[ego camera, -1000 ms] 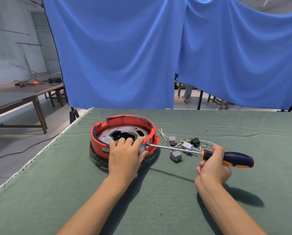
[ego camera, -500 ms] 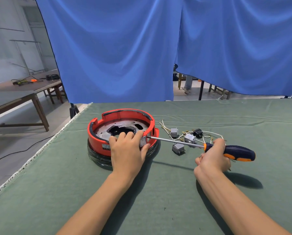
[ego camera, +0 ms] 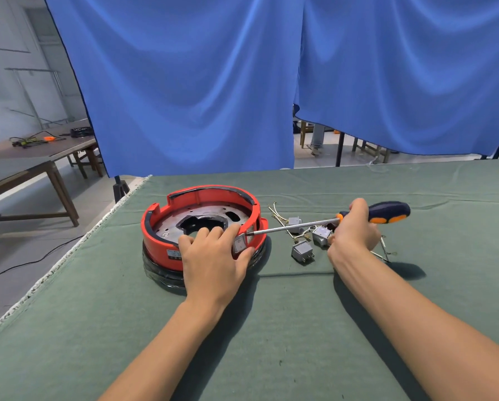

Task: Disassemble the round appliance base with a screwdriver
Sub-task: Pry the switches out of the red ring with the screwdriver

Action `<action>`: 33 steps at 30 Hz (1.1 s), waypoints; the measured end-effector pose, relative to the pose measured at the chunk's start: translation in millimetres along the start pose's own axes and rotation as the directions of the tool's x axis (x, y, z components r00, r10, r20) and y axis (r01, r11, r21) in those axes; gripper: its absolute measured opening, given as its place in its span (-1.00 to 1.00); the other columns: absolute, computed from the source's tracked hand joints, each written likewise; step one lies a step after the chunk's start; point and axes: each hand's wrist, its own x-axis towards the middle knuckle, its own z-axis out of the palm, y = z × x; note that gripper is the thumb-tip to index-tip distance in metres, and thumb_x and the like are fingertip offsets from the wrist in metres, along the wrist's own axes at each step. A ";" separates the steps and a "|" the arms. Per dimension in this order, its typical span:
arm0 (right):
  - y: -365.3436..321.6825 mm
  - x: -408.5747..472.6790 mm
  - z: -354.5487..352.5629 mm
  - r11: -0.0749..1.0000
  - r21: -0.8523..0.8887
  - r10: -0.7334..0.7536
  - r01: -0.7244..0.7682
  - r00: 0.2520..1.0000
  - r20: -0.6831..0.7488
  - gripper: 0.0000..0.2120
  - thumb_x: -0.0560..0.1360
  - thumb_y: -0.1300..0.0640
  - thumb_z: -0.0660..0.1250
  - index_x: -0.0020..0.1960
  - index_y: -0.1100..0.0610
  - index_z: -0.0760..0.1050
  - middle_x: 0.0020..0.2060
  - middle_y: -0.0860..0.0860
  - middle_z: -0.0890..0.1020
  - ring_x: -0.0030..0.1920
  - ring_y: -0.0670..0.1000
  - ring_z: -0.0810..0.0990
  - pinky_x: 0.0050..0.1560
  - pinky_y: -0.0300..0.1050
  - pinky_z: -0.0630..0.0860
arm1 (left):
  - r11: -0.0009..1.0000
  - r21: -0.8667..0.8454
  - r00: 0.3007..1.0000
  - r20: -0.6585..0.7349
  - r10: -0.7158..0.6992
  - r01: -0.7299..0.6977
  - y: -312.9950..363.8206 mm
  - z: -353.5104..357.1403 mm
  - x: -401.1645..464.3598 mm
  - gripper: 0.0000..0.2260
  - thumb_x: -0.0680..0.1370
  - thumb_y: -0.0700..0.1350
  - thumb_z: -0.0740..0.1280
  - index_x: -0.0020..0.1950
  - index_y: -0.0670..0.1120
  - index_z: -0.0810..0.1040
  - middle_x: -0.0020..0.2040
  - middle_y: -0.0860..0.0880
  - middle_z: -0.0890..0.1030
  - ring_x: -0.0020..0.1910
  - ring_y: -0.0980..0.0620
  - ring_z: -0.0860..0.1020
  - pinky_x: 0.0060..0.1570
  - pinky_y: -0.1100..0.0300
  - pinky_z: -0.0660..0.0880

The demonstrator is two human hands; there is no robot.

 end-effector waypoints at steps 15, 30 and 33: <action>-55.8 -66.0 13.8 0.731 0.145 -0.636 0.666 0.591 0.496 -0.69 0.29 0.12 0.24 -0.36 0.42 0.38 -0.64 -0.10 0.38 -0.57 -0.13 0.36 -0.49 -0.31 0.33 | 0.999 -0.046 1.000 0.002 0.010 -0.010 -3.3 -4.6 -4.2 -0.69 0.39 0.13 0.44 0.02 -0.02 0.60 -0.15 0.02 0.65 -0.14 -0.09 0.56 -0.12 0.00 0.36; -65.2 -95.0 16.7 0.608 0.165 -0.707 0.777 0.434 0.559 -0.72 0.28 0.11 0.26 -0.54 0.11 0.26 -0.61 -0.06 0.33 -0.51 -0.03 0.29 -0.41 -0.14 0.30 | 0.997 -0.079 1.000 0.007 -0.018 0.019 -3.1 -7.4 -3.5 -0.74 0.40 0.12 0.41 0.00 0.02 0.62 -0.18 0.05 0.65 -0.16 -0.05 0.56 -0.10 0.04 0.31; -61.9 -93.3 16.9 0.619 0.154 -0.701 0.770 0.454 0.551 -0.73 0.27 0.10 0.25 -0.49 0.20 0.27 -0.62 -0.07 0.35 -0.53 -0.04 0.30 -0.45 -0.20 0.29 | 0.997 -0.069 1.000 0.011 -0.019 0.020 -3.1 -7.7 -3.2 -0.74 0.38 0.12 0.42 -0.01 0.03 0.61 -0.18 0.06 0.65 -0.16 -0.03 0.56 -0.10 0.05 0.29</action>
